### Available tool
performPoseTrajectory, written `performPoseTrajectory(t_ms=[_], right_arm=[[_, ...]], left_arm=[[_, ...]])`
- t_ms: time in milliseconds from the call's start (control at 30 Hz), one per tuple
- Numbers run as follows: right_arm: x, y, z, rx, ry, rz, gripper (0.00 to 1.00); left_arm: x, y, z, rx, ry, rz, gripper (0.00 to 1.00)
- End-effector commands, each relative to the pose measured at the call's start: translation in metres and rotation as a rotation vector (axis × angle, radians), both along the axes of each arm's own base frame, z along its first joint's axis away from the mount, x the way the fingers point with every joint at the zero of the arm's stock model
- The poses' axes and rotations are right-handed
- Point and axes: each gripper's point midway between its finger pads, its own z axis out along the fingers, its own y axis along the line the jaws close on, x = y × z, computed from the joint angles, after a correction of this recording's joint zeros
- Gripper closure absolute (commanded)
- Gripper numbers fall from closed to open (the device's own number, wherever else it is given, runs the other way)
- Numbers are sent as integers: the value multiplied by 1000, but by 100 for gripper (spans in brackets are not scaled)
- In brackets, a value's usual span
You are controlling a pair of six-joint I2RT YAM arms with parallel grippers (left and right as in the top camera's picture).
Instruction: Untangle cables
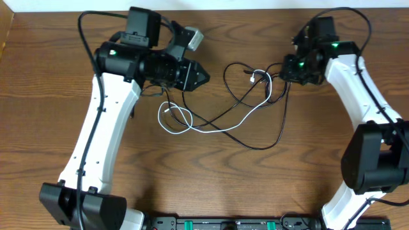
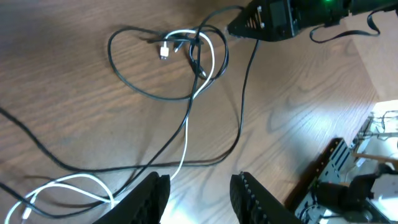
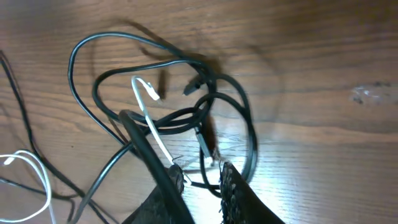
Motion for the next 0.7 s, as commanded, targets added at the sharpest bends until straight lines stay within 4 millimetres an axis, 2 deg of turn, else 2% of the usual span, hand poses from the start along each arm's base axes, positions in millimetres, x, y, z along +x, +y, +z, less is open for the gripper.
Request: performPoseTrajectory(t_ms=[0,267,400,500,667], right_arm=[[-1,-8,5,66,3,14,82],[-3,-34,3,62,15,-23,76],[-3,-34,10,139,-7,23,59],[-6,-38,10,140,-6,33,41],[-8,-44,8,124,2,33,36]], left_arm=[[-2,-18,6,-14,-5,-3,62],[-8,-55,-8,83,-19,14,62],[-10,-79,-26,127,0,20,62],[-11,-101,-44,128,32,-1,62],[-5,-132,-71,123,54,-22,62]])
